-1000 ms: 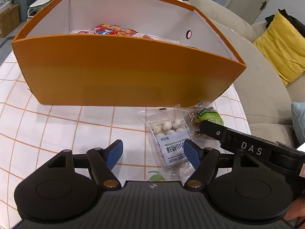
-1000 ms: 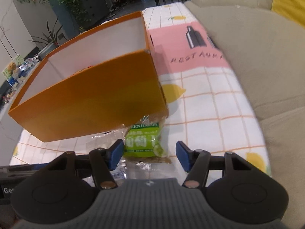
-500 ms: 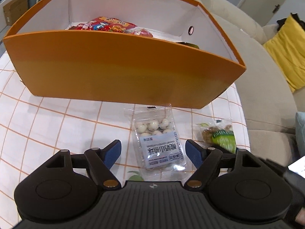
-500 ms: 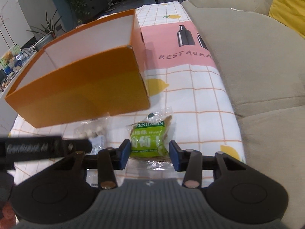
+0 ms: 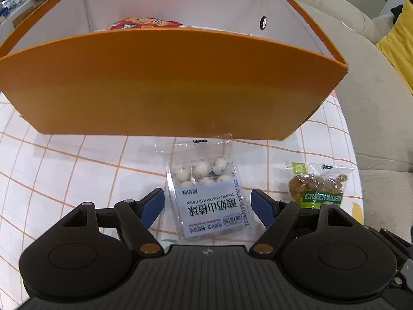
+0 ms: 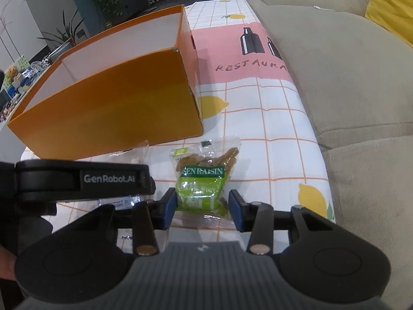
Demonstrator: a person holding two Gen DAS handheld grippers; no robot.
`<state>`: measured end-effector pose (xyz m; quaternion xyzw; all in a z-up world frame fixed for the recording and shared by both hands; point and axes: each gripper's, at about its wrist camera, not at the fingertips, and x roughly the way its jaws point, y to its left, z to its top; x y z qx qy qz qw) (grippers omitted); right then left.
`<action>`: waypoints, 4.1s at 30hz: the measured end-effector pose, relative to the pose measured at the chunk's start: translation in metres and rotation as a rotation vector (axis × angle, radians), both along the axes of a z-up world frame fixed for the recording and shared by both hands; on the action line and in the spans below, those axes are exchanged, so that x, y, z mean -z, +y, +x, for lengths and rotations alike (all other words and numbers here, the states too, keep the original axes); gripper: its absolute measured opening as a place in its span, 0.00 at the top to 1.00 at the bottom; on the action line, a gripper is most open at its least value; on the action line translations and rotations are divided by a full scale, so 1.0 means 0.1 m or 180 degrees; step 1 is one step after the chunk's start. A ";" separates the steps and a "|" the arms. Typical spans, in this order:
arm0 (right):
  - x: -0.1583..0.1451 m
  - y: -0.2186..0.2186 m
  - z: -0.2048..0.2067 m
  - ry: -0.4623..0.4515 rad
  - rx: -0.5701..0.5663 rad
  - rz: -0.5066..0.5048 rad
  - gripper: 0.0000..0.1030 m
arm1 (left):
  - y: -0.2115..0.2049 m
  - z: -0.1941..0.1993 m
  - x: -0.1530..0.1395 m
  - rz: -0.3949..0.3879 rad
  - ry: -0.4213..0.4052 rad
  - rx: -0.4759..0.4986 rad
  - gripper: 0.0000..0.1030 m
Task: Organize snacks
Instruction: 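Grasp the clear candy-ball pack with the left gripper while the right gripper grasps the green raisin bag, then lift both held packs over the orange box and lower them inside, then open both grippers to release the packs into the box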
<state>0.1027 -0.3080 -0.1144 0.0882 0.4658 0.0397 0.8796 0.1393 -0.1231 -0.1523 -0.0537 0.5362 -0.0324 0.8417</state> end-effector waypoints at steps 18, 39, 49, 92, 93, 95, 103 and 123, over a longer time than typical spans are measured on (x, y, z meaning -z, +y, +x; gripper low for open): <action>0.01 0.05 -0.04 0.0010 -0.0042 -0.0120 0.59 | 0.15 -0.07 -0.01 0.0132 -0.0177 0.0388 0.30; -0.16 0.21 -0.23 0.0066 -0.0109 -0.0099 0.69 | 0.63 -0.40 -0.25 -0.0151 -0.0367 0.0355 0.35; -0.40 0.36 -0.44 -0.0068 -0.0168 -0.0122 0.71 | 0.79 -0.57 -0.63 -0.0439 -0.0643 0.0304 0.35; -1.27 0.73 1.20 -0.0545 -0.0919 -0.0164 0.72 | 1.00 0.86 -1.39 -0.0542 -0.0863 0.0821 0.35; -1.24 0.74 1.26 -0.0521 -0.0951 -0.0213 0.72 | 0.96 0.92 -1.34 -0.0531 -0.0824 0.0862 0.35; -1.15 0.75 1.38 -0.0486 -0.1021 -0.0335 0.72 | 0.90 1.01 -1.26 -0.0494 -0.0738 0.0912 0.35; -0.74 0.78 1.75 -0.0354 -0.1243 -0.0822 0.72 | 0.72 1.36 -0.93 -0.0360 -0.0477 0.1020 0.35; -0.33 0.97 1.90 -0.0355 -0.1667 -0.1527 0.71 | 0.47 1.64 -0.49 0.0021 -0.0045 0.1235 0.30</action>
